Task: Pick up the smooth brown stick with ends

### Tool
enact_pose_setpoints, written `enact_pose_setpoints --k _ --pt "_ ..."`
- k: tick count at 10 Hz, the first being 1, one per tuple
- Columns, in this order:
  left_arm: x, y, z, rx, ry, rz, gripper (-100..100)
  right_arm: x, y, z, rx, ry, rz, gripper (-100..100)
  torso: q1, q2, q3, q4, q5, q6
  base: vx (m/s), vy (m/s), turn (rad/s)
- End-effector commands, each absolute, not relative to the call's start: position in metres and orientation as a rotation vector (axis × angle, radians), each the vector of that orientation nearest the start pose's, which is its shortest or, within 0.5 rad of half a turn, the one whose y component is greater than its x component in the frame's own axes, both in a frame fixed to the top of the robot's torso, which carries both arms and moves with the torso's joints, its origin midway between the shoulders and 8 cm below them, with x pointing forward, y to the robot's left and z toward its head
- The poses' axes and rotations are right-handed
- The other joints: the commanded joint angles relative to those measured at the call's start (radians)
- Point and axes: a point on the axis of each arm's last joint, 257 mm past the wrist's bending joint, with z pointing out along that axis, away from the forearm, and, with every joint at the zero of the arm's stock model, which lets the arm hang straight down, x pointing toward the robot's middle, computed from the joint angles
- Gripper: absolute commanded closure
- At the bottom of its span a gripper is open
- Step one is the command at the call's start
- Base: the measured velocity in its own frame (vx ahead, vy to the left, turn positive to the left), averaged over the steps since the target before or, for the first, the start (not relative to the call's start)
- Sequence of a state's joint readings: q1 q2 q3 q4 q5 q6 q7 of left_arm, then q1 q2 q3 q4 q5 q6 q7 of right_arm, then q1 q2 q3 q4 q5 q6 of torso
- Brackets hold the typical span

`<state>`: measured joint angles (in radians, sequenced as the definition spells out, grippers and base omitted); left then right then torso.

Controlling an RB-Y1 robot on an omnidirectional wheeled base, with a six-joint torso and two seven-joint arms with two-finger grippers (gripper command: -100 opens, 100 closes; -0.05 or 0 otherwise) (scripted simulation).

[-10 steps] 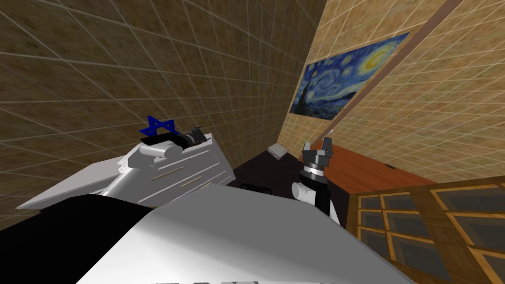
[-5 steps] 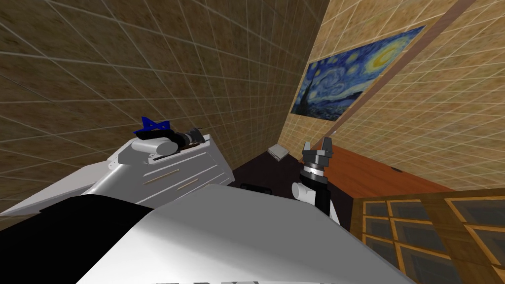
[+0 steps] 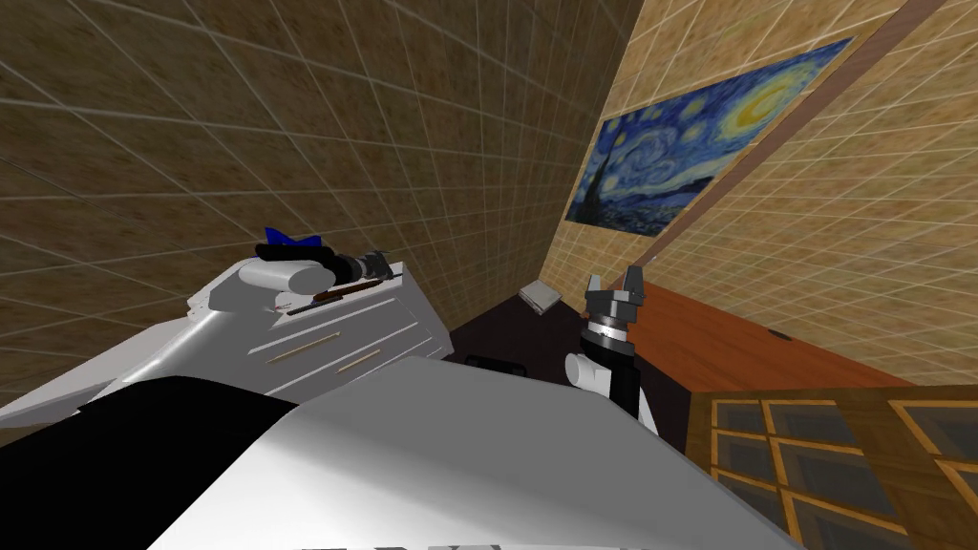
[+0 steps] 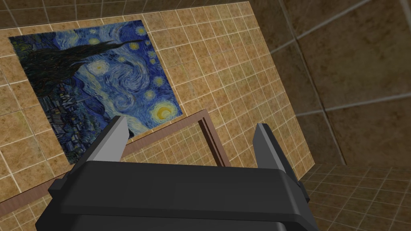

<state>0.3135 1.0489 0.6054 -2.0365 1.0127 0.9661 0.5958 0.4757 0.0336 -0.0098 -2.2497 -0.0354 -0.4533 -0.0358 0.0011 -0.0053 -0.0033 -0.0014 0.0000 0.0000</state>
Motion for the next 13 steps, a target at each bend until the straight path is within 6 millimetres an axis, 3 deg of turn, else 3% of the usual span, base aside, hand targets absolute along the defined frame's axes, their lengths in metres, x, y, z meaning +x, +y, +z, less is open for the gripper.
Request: enact_pose_setpoints --k 1,13 --pt "0.417 0.519 -0.073 -2.026 1.147 -1.013 -100 0.357 -0.29 0.01 0.762 0.585 1.344 0 0.0 0.0 0.0 0.0 0.0 0.0 0.078 -0.011 0.032" --pt "0.364 0.532 -0.094 -2.361 1.211 -0.705 -100 0.357 -0.29 0.01 0.762 0.585 1.344 0 0.002 0.001 0.001 0.0 0.001 0.0 0.058 0.009 0.019"
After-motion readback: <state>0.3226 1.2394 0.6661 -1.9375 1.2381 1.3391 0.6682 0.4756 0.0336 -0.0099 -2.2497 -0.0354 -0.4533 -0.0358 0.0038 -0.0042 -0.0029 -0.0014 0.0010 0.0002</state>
